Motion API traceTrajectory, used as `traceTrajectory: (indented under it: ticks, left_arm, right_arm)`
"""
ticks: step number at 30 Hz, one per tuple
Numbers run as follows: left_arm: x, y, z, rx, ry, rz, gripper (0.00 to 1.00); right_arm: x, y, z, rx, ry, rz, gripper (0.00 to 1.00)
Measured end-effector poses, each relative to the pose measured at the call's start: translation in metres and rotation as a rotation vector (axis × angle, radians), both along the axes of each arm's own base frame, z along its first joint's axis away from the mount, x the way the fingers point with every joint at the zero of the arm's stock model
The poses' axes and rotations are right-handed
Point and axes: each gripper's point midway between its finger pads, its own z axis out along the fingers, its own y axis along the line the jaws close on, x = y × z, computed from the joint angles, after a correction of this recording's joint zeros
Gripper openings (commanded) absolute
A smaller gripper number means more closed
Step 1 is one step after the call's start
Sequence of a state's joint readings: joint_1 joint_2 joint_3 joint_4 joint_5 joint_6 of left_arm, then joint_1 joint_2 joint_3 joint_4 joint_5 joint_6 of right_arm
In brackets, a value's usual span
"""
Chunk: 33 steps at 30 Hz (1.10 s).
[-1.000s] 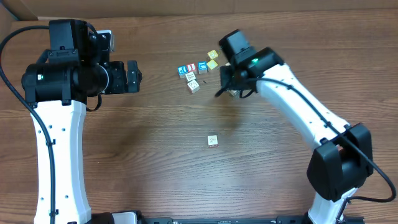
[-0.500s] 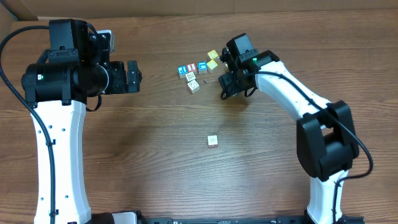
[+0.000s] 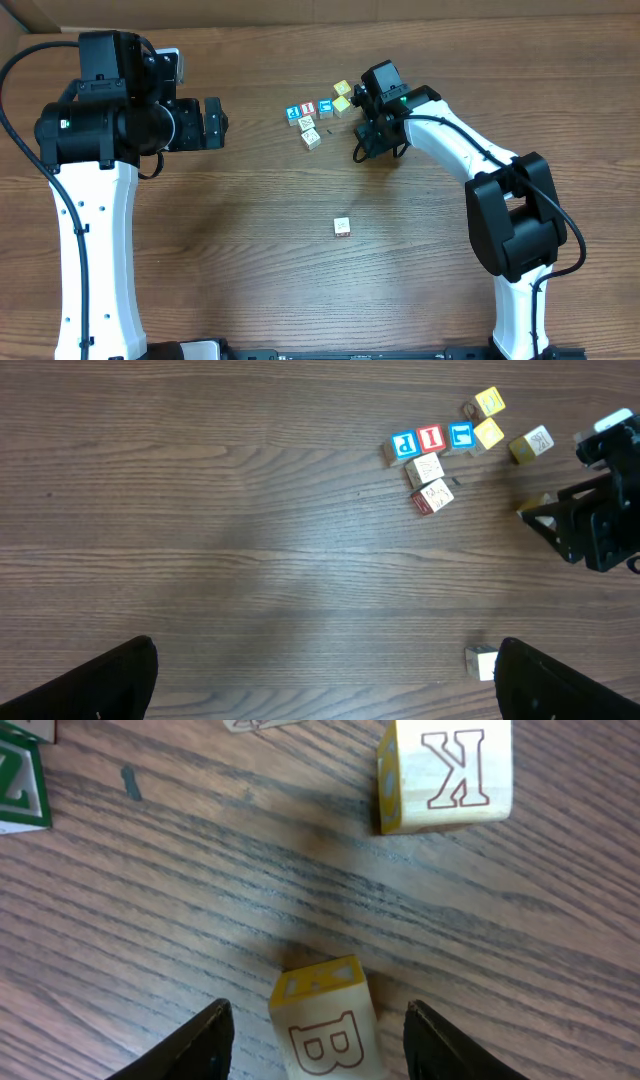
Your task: Flip 3 blocks
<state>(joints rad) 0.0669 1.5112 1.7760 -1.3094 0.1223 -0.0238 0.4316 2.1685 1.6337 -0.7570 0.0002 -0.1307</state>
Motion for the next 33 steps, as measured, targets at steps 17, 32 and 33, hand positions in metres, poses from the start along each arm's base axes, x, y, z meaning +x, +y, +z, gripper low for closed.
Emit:
traceTrajectory:
  ticks: [17, 32, 33]
  left_arm:
    - [0.0, 0.0, 0.0, 0.0, 0.0, 0.0, 1.0]
    - [0.0, 0.0, 0.0, 0.001, 0.0, 0.0, 1.0]
    - [0.0, 0.0, 0.0, 0.001, 0.0, 0.0, 1.0]
  right_arm:
    - [-0.023, -0.014, -0.005, -0.031, 0.116, -0.075, 0.32]
    - [-0.062, -0.03, 0.142, 0.058, 0.163, -0.427, 0.3]
    - [-0.071, -0.033, 0.14, 0.038, 0.197, -0.445, 0.3]
